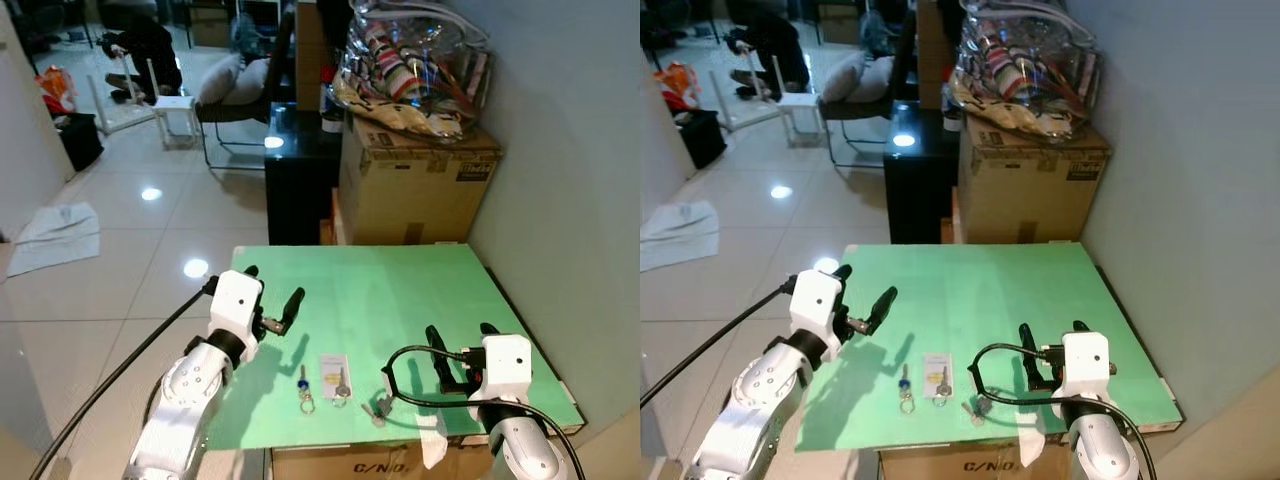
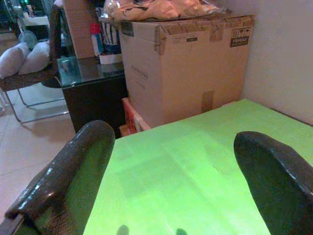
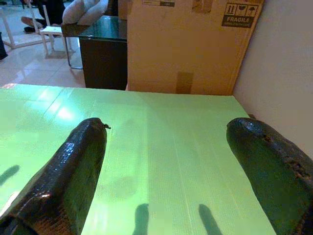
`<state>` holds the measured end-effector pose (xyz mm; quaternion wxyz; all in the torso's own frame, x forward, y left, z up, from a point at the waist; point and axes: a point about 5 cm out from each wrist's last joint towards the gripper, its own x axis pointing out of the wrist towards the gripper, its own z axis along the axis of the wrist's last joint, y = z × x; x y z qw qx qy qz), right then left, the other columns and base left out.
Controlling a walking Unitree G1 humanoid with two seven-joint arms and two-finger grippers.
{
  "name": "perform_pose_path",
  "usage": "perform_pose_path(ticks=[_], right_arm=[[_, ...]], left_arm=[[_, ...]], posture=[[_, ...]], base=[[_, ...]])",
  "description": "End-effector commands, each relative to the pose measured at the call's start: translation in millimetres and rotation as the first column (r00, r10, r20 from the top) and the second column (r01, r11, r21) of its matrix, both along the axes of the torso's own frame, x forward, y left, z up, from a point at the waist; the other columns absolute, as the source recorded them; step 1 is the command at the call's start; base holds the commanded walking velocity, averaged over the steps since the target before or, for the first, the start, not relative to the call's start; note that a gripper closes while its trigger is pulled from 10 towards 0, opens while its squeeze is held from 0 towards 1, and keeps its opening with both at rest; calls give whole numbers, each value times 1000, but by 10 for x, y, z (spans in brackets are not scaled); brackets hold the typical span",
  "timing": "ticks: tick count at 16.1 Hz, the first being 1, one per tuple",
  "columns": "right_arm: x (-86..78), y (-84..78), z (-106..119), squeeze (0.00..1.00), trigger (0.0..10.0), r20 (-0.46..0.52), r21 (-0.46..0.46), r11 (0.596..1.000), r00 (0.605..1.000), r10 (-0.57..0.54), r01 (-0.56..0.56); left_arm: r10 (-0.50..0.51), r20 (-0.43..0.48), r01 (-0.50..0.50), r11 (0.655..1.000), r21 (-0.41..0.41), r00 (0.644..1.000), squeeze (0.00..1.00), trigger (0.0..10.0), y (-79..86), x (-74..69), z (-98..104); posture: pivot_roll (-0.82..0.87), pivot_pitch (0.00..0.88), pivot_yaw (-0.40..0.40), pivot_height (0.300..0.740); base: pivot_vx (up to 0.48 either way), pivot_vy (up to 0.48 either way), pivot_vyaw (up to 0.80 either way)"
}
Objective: Hang keys on a hook
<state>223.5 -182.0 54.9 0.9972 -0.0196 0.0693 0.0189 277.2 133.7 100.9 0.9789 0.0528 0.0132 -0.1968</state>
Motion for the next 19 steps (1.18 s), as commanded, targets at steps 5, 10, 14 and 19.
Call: perform_pose_path(ticks=[5,10,14,19], right_arm=[[347,124,-70,1000,10000,-42,103,995,999,8,-3],[457,464,-304,1000,10000,-164,206,976,981,101,-66],[233,798,-494,1000,10000,-232,189,968,951,205,-162],[88,894,-626,1000,10000,-274,153,978,945,178,-140]], left_arm=[[-85,104,76,993,92,991,0,10000,129,92,339],[-318,-28,319,945,71,948,0,10000,235,-278,446],[-387,-57,389,920,39,920,0,10000,295,-394,580],[-434,-123,441,897,32,892,0,10000,312,-506,619]], posture=[[-43,0,-15,740],[46,0,-36,740],[71,13,-34,740],[70,54,17,740]], base=[[0,0,0],[0,0,0],[0,0,0],[0,0,0]])
